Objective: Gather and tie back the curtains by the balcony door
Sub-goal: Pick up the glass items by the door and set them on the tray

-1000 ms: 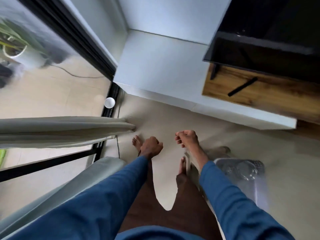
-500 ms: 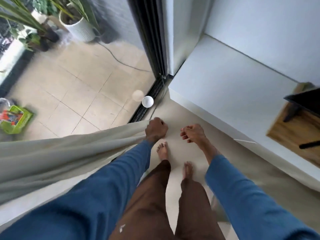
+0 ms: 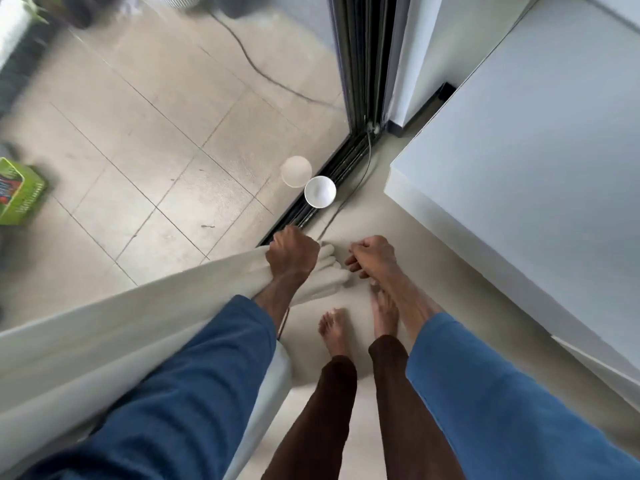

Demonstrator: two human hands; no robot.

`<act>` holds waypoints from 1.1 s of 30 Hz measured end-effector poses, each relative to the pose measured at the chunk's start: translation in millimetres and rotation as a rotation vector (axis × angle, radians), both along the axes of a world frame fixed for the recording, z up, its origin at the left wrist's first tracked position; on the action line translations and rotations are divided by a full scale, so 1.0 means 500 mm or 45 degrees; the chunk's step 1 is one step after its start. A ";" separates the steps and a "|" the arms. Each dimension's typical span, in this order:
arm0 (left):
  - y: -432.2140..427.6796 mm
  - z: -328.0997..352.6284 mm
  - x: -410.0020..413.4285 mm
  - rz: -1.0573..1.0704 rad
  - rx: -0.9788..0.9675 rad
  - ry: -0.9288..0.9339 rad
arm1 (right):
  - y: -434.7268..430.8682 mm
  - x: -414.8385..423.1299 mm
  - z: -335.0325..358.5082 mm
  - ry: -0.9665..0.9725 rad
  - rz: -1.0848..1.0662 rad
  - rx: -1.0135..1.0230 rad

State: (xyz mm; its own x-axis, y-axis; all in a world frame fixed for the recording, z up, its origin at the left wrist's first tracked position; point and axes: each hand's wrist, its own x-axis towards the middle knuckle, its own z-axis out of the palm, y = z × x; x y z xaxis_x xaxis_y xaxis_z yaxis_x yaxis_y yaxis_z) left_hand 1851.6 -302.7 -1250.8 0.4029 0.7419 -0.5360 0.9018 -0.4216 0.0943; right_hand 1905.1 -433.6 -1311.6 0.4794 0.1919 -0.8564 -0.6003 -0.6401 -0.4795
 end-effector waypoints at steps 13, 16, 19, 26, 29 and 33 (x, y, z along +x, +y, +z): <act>0.084 -0.430 0.049 0.061 -0.111 0.098 | 0.190 0.082 -0.416 -0.034 0.063 -0.032; 0.112 -0.488 0.051 0.092 -0.108 0.074 | 0.232 0.094 -0.478 -0.070 0.020 -0.063; 0.142 -0.529 0.052 0.105 -0.105 0.037 | 0.262 0.102 -0.530 -0.091 0.007 -0.070; 0.184 -0.582 0.046 0.123 -0.168 0.000 | 0.301 0.130 -0.609 -0.150 0.108 -0.160; 0.188 -0.598 0.029 0.135 -0.209 -0.012 | 0.301 0.129 -0.616 -0.128 0.125 -0.167; 0.189 -0.580 0.019 0.131 -0.300 -0.019 | 0.274 0.121 -0.581 -0.099 0.175 -0.179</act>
